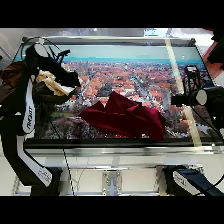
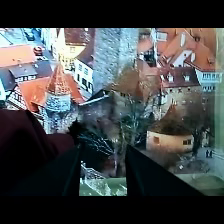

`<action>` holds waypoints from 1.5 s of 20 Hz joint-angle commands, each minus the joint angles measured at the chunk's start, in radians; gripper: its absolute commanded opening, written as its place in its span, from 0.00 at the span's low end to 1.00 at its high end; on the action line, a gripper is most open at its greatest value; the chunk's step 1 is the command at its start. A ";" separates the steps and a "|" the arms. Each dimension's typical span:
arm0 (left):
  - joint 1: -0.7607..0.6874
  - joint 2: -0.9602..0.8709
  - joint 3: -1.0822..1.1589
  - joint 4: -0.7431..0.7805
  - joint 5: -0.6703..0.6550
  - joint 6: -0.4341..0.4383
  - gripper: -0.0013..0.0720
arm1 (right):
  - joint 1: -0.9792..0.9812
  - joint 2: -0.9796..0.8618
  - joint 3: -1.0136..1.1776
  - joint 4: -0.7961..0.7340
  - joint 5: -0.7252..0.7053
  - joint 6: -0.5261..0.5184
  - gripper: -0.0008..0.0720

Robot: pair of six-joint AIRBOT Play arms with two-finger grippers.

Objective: Fold the shirts.

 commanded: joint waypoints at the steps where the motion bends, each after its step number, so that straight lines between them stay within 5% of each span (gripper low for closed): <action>1: -0.058 0.000 -0.012 0.106 -0.013 -0.022 0.54 | -0.166 0.002 -0.012 0.220 0.032 -0.129 0.47; 5: -0.056 0.000 -0.181 0.114 -0.042 -0.048 0.54 | -0.319 0.021 -0.147 0.413 0.071 -0.286 0.47; 9: -0.056 0.011 -0.375 0.076 0.066 -0.042 0.54 | -0.383 0.085 -0.276 0.438 0.078 -0.343 0.47; 14: -0.055 0.015 -0.421 0.066 0.153 -0.021 0.54 | -0.384 0.158 -0.297 0.451 0.063 -0.345 0.47; 30: -0.057 -0.001 -0.450 -0.038 0.128 0.043 0.48 | -0.384 0.177 -0.297 0.488 0.051 -0.345 0.47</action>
